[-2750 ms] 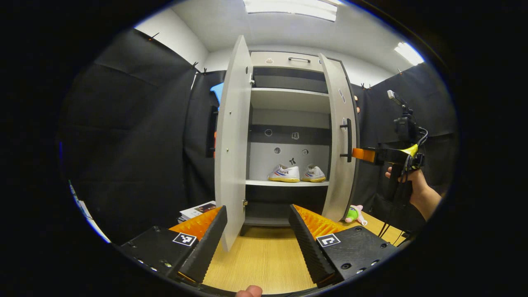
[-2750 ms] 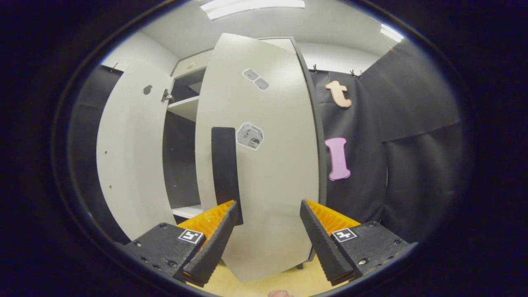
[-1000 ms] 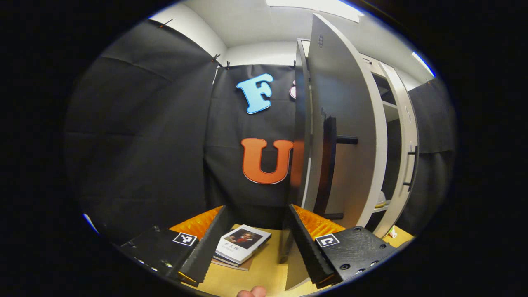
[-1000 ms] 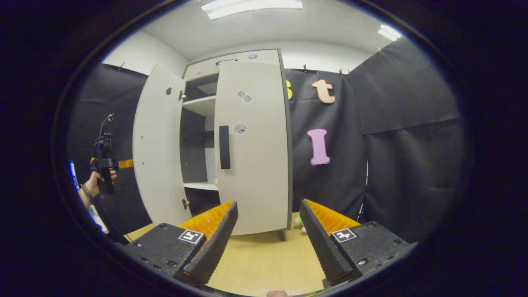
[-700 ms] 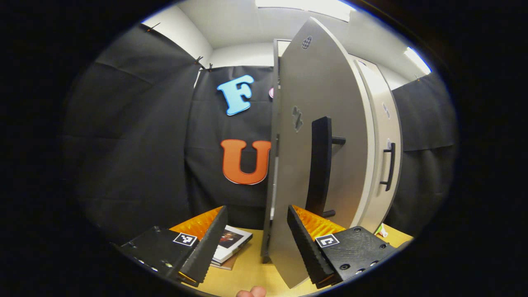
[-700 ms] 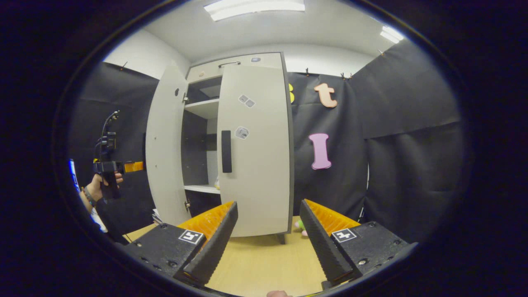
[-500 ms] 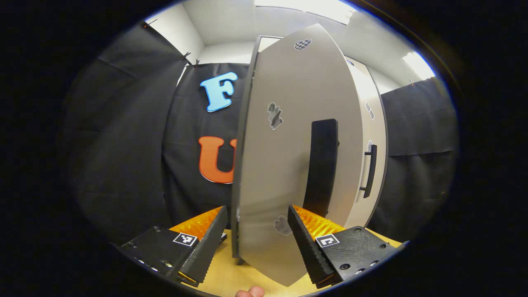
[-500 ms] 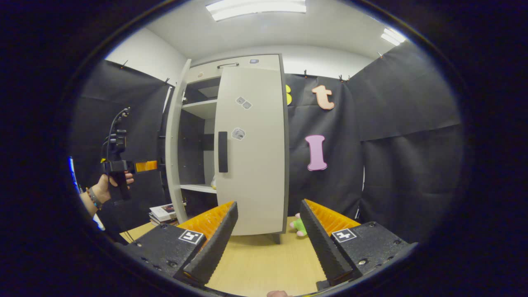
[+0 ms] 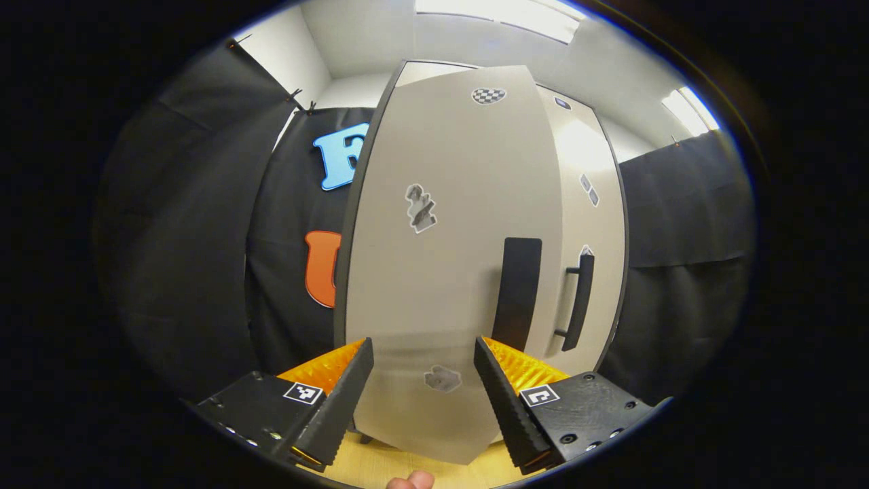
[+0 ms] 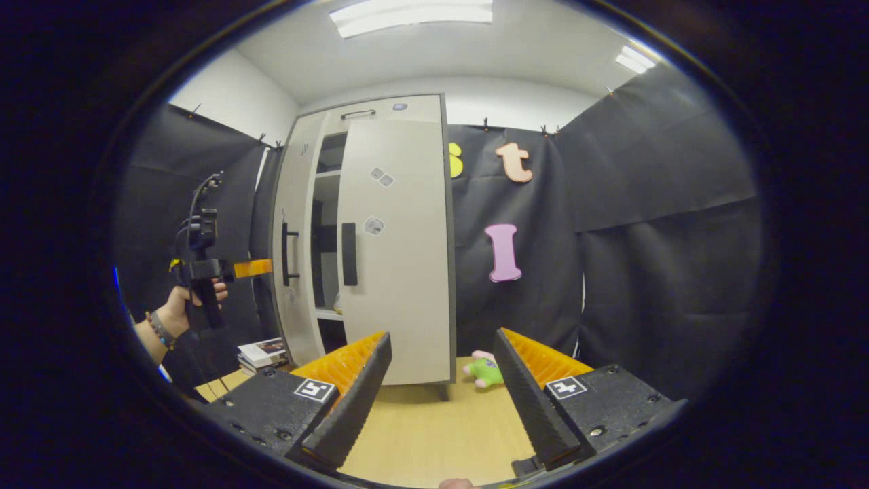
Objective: Grab one shoe with the right hand and put it into the shoe cabinet, grab the other shoe with the left hand and put it into the shoe cabinet; then close the right door with the right hand and the left door with the left hand.
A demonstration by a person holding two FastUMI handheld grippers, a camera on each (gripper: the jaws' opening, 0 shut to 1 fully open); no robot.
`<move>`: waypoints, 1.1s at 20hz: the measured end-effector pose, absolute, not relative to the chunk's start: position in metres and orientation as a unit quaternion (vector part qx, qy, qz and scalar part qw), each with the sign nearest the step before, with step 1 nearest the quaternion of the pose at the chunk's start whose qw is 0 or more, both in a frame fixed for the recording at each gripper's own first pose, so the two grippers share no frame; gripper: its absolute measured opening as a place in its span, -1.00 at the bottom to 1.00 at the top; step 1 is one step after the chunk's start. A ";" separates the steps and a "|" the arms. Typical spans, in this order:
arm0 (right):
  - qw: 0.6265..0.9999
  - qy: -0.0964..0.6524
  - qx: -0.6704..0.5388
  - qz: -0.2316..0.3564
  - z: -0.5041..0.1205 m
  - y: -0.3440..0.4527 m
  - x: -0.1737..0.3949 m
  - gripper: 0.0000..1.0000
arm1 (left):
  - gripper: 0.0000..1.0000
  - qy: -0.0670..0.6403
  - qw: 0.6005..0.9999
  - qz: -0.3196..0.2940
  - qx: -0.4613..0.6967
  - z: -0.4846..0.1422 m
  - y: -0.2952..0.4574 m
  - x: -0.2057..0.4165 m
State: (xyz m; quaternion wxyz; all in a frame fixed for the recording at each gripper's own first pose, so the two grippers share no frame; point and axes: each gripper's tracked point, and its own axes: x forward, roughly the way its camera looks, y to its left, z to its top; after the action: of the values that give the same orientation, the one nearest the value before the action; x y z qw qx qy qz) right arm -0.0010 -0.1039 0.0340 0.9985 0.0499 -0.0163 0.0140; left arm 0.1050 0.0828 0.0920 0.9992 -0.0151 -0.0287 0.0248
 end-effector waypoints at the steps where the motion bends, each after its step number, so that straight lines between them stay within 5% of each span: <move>1: 0.998 -0.013 0.052 0.014 0.031 -0.105 0.002 0.96 | 0.80 -0.020 0.999 0.030 -0.005 0.084 0.083 0.085; 9: 0.996 0.011 0.077 0.038 0.006 -0.082 0.021 0.96 | 0.79 0.033 0.997 0.053 0.039 -0.013 0.049 -0.029; 15: 0.997 0.009 0.068 0.042 0.002 -0.072 0.021 0.86 | 0.79 0.036 0.998 0.043 -0.006 -0.036 0.033 -0.025; 22: 0.996 0.002 0.071 0.045 0.007 -0.062 0.022 0.96 | 0.79 0.019 0.998 0.054 0.018 -0.024 0.033 -0.019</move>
State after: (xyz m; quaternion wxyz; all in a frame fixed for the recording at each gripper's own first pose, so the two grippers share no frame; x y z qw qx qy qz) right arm 0.0224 -0.0620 0.0071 0.9965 0.0708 0.0016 0.0450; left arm -0.0191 0.0332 -0.0243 0.9982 0.0181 0.0191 0.0541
